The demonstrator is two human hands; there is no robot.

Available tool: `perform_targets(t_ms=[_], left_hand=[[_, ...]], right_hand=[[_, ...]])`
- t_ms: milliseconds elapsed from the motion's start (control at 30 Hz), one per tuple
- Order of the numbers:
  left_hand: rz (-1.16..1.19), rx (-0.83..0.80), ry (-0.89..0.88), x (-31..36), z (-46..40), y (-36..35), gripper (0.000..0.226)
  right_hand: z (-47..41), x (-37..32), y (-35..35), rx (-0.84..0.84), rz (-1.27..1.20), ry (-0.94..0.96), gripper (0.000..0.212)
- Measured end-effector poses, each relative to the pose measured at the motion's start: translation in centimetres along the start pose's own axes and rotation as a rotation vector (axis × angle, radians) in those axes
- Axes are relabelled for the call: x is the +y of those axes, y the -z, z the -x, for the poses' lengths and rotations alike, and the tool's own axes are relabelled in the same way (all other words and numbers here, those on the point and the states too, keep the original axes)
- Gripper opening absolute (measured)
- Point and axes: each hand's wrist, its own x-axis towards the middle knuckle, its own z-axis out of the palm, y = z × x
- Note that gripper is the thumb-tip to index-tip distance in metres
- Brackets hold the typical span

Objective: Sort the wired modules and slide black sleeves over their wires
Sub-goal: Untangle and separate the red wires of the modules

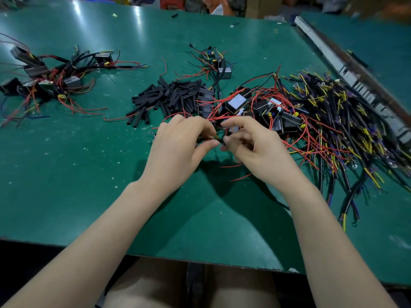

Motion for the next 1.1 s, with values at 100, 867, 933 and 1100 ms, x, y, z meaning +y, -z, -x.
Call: perform_targets(t_ms=[100,867,933,1100], left_hand=[[0.119,0.113,0.092,-0.4,0.2,0.1,0.02],[0.187,-0.078,0.154,-2.1,1.0,0.9,0.022],[0.159,-0.088,0.133,-2.0,1.0,1.0,0.023],[0.123,-0.112,0.099,-2.2,1.0,0.8,0.016]], right_hand=[[0.0,-0.1,0.1,0.008,0.002,-0.002,0.02],[0.1,0.0,-0.3,0.006,0.262,0.188,0.024],[0.2,0.0,-0.4,-0.022,0.291,0.19,0.027],[0.2,-0.1,-0.9,0.006,0.357,0.208,0.025]])
